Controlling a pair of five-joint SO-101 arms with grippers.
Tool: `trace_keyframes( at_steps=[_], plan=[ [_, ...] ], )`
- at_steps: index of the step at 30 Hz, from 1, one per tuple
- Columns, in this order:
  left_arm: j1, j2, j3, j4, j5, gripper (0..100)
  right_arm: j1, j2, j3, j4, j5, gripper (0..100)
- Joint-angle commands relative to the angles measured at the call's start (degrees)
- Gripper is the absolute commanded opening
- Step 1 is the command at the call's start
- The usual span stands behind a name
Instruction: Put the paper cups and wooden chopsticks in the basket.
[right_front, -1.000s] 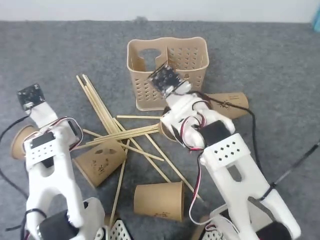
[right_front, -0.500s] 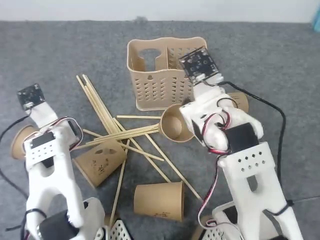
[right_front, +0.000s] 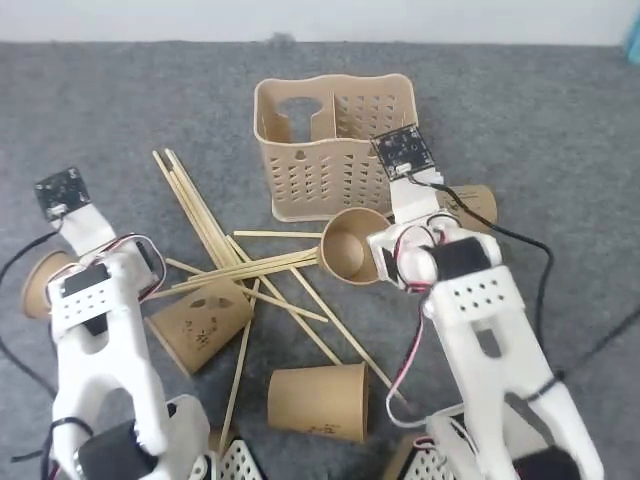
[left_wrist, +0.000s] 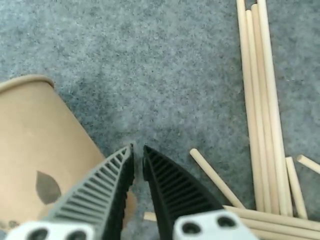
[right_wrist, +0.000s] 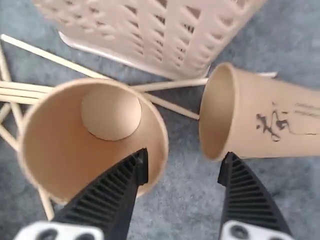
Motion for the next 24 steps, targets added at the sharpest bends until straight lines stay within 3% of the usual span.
trace_keyframes(
  at_steps=[1, 8, 14, 17, 24],
  plan=[
    [-0.2, 0.1, -1.4, -1.3, 0.1, 3, -0.4, 3.4, -0.5, -2.8, -0.9, 24.2],
    [-0.3, 0.1, -1.4, -1.3, 0.1, 3, -0.3, 9.2, -0.9, -4.5, -0.9, 23.4],
    [-0.1, 0.1, -1.4, -1.3, 0.1, 3, -0.2, 5.5, -0.9, -4.0, -0.3, 0.0],
    [0.0, 0.1, -1.4, -1.3, 0.1, 3, 0.0, 2.6, -0.7, -2.4, -0.3, 3.4],
    [0.0, 0.1, -1.4, -1.3, 0.0, 3, 1.5, -4.9, -1.6, 0.5, 5.4, 0.8]
  ],
)
